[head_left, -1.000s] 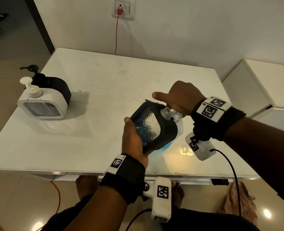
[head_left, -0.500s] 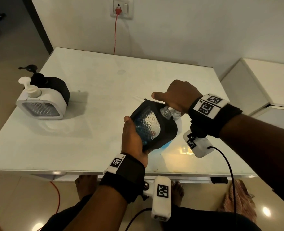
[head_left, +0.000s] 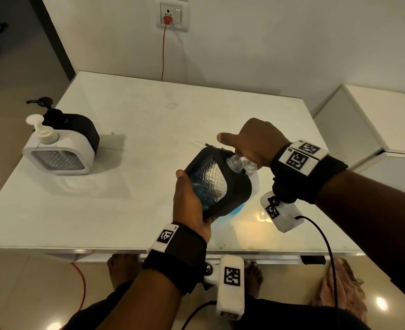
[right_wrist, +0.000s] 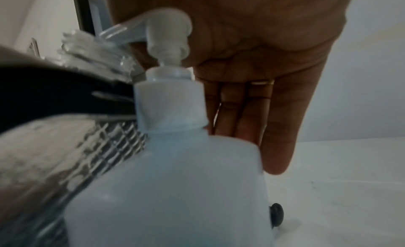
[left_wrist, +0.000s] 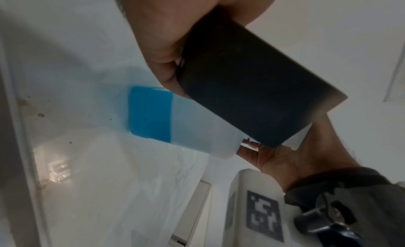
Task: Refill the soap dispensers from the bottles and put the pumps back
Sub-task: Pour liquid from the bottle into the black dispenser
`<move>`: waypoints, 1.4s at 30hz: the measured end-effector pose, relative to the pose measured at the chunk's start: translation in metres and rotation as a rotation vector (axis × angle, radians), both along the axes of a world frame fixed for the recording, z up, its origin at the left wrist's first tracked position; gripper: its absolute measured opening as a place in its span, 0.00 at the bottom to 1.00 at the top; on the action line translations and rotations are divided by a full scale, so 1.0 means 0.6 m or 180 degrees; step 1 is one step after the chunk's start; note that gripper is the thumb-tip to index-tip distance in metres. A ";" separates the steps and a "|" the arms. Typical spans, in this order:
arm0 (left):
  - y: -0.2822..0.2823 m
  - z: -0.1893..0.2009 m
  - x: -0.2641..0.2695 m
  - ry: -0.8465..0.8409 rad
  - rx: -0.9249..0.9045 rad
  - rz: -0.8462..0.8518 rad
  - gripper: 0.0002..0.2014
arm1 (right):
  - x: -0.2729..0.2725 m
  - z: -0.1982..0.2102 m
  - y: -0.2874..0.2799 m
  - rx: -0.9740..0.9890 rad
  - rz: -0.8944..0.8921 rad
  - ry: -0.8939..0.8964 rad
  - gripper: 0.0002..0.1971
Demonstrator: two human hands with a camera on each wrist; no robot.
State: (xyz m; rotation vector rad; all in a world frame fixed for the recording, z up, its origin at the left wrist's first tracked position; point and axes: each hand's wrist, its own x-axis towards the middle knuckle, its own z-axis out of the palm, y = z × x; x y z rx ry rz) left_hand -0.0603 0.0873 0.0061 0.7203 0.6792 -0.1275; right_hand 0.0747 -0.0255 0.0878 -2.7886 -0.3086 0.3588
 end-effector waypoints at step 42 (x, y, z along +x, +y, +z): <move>0.001 -0.005 -0.001 0.0020 0.0008 0.0007 0.29 | 0.014 -0.004 0.000 0.0148 0.0147 0.0033 0.40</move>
